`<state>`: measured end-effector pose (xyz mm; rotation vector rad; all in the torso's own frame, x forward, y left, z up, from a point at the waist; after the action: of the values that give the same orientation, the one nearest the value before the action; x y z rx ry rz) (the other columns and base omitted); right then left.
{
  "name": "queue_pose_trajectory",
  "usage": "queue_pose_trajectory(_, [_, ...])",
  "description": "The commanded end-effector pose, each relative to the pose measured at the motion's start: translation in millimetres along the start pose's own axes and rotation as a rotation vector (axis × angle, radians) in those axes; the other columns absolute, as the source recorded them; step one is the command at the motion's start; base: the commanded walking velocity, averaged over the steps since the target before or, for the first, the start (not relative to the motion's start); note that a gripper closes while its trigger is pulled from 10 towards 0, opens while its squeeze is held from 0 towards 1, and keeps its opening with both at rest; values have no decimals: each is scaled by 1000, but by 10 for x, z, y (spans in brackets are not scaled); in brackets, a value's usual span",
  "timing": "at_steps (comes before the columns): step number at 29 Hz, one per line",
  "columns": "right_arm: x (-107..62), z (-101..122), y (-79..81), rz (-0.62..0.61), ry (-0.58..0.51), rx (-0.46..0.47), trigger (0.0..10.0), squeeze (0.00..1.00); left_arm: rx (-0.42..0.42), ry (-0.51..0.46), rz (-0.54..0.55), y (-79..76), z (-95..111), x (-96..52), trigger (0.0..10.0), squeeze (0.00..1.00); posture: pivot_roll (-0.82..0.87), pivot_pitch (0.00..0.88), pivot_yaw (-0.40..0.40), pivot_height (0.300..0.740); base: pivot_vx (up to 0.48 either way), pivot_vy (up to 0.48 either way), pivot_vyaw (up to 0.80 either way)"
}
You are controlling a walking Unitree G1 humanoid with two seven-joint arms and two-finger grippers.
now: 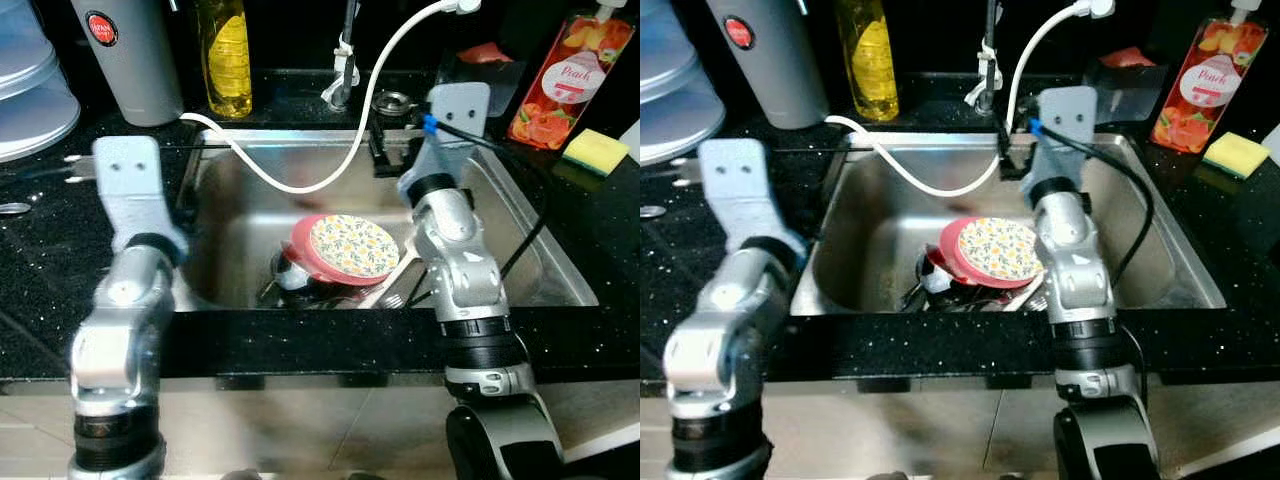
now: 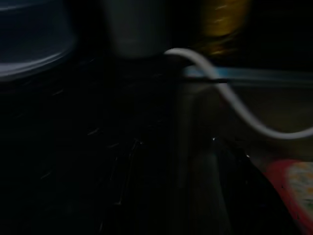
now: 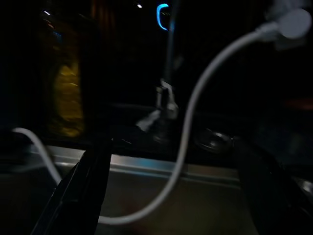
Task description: Kitchen organization
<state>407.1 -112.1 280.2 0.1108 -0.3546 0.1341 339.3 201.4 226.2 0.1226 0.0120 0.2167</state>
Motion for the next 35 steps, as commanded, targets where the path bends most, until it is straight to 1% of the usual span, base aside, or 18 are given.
queue_pose_trajectory(1, [2,22,30,11,-12,13,10000,0,65,70,132,362,-154,-13,10000,0,152,0,-18,740,0,0,0])
queue_pose_trajectory(2, [2,22,30,11,-12,13,10000,0,65,70,132,362,-154,-13,10000,0,152,0,-18,740,0,0,0])
queue_pose_trajectory(3, [11,27,31,12,-13,14,10000,0,46,95,185,505,-235,-29,10000,0,152,0,-18,740,0,0,0])
queue_pose_trajectory(5, [21,38,31,13,-16,17,10000,0,-11,108,265,702,-308,-68,10000,0,158,0,-26,740,0,0,0])
queue_pose_trajectory(6, [21,38,31,13,-16,17,10000,0,-11,108,265,702,-308,-68,10000,0,158,0,-26,740,0,0,0])
queue_pose_trajectory(7, [26,44,31,13,-19,19,10000,0,-17,110,301,781,-318,-80,10000,0,158,0,-26,740,0,0,0])
queue_pose_trajectory(8, [26,44,31,13,-19,19,10000,0,-17,110,301,781,-318,-80,10000,0,158,0,-26,740,0,0,0])
queue_pose_trajectory(9, [37,47,34,14,-20,25,10000,0,-12,116,347,894,-336,-92,10000,0,171,0,-38,740,0,0,0])
queue_pose_trajectory(10, [37,47,34,14,-20,25,10000,0,-12,116,347,894,-336,-92,10000,0,171,0,-38,740,0,0,0])
queue_pose_trajectory(12, [57,44,59,21,-20,38,10000,0,101,102,383,1006,-301,-98,10000,0,176,0,-43,740,0,0,0])
queue_pose_trajectory(13, [61,40,73,25,-19,43,10000,0,147,92,375,996,-273,-97,10000,0,176,0,-43,740,0,0,0])
queue_pose_trajectory(14, [64,34,95,30,-18,49,10000,0,146,81,354,936,-247,-95,10000,0,175,0,-48,740,0,0,0])
queue_pose_trajectory(18, [69,24,134,36,-14,59,10000,0,100,58,317,811,-203,-86,10000,0,168,0,-47,740,0,0,0])
queue_pose_trajectory(21, [62,14,131,33,-11,58,10000,0,89,36,285,729,-162,-67,10000,0,164,0,-43,740,0,0,0])
queue_pose_trajectory(31, [58,-25,72,9,4,42,10000,0,75,5,257,678,-102,-15,10000,0,152,0,-40,740,0,0,0])
queue_pose_trajectory(33, [61,-53,28,-12,19,16,10000,0,92,-31,193,563,-32,7,10000,0,149,0,-37,740,0,0,0])
queue_pose_trajectory(34, [67,-78,-10,-29,29,-6,10000,0,94,-68,129,443,41,19,10000,0,150,0,-38,740,0,0,0])
queue_pose_trajectory(35, [67,-78,-10,-29,29,-6,10000,0,94,-68,129,443,41,19,10000,0,150,0,-38,740,0,0,0])
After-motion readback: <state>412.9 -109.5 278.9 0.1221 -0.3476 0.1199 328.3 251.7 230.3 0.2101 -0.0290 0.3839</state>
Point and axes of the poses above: a point about 5 cm out from each wrist's last joint towards the gripper, its own x axis pointing out of the wrist towards the gripper, its own z axis along the axis of the wrist's last joint, y = z × x, the point moved 6 cm from there along x, pointing out of the wrist towards the gripper, and after that the axes turned 8 degrees about x, right-handed, at the moved point
